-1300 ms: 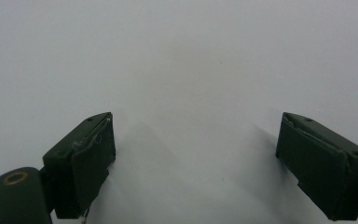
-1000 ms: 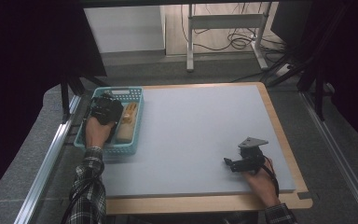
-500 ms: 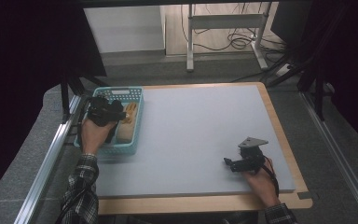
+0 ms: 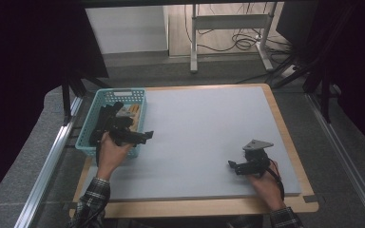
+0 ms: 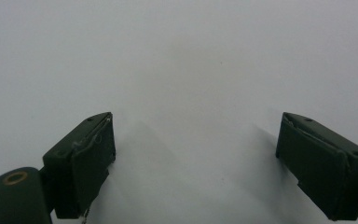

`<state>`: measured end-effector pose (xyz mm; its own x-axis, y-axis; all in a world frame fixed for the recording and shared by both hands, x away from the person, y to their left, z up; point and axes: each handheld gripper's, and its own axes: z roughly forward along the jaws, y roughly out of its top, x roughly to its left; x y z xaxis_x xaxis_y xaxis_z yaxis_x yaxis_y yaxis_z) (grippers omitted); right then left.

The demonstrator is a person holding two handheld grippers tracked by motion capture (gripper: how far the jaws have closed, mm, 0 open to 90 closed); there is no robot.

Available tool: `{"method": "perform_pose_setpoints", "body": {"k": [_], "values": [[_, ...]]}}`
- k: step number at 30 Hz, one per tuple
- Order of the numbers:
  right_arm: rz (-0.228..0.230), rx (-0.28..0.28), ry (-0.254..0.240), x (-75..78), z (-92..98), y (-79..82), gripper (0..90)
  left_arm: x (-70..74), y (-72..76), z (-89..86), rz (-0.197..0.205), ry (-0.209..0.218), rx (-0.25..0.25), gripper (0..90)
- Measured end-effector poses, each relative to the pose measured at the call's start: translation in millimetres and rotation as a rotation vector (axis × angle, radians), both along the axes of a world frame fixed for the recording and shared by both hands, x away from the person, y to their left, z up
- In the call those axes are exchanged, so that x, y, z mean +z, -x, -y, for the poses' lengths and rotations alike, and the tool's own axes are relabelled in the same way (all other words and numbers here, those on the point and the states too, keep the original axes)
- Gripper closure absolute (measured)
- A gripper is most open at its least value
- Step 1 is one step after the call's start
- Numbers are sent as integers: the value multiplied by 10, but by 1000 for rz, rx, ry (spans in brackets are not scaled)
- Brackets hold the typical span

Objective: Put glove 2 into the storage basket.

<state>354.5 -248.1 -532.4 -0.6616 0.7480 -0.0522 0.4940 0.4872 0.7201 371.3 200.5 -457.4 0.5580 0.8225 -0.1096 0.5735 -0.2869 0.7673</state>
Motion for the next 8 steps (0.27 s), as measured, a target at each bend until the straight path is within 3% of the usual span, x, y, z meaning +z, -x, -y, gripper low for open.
{"method": "perform_pose_setpoints", "body": {"k": [5, 8], "values": [[2, 1, 1, -1, 1, 0, 115, -54, 94, 199, 12, -9, -59, 0], [3, 1, 2, -3, 0, 1, 115, -61, 110, 245, 14, -23, -68, 0]]}}
